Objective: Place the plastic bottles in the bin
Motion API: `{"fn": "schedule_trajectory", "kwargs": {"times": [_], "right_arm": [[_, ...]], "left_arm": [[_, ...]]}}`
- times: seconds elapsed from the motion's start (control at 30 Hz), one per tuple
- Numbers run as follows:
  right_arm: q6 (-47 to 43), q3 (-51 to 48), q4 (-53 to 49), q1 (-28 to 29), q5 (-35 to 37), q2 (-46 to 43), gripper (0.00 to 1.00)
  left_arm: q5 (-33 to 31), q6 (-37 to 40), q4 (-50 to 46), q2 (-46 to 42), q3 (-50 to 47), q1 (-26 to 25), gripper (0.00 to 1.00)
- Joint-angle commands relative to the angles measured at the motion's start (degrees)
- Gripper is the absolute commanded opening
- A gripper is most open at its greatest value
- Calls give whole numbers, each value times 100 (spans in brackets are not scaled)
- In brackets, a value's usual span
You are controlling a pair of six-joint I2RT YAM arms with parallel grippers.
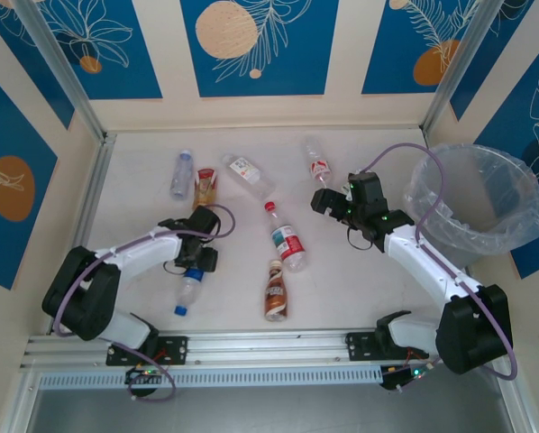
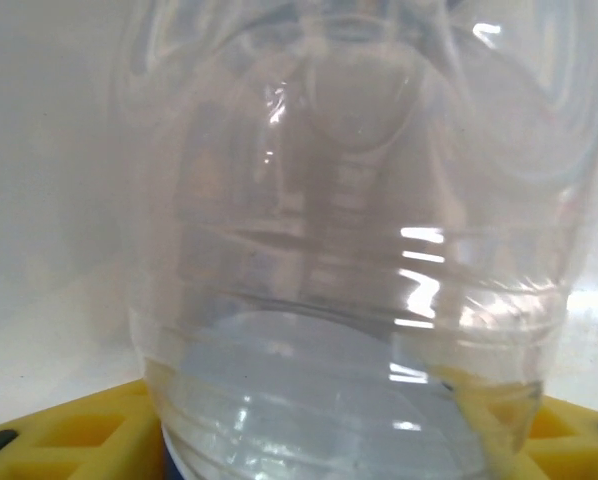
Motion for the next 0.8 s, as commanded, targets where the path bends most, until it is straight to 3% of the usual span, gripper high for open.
{"fn": "schedule_trajectory", "kwargs": {"times": [0.0, 0.2, 0.47, 0.77], "right_arm": [[99, -65, -45, 30, 133, -147, 99], [249, -164, 217, 72, -111, -227, 99], [22, -801, 1540, 237, -993, -785, 99], [356, -1533, 3144, 584, -2330, -953, 99]], "left_arm": [[-60, -25, 54, -256, -147, -157, 54], [-2, -28, 289, -644, -240, -206, 45], [419, -425, 432, -1096, 47, -198, 44], [1691, -1357, 1463, -1247, 870, -200, 45]]}}
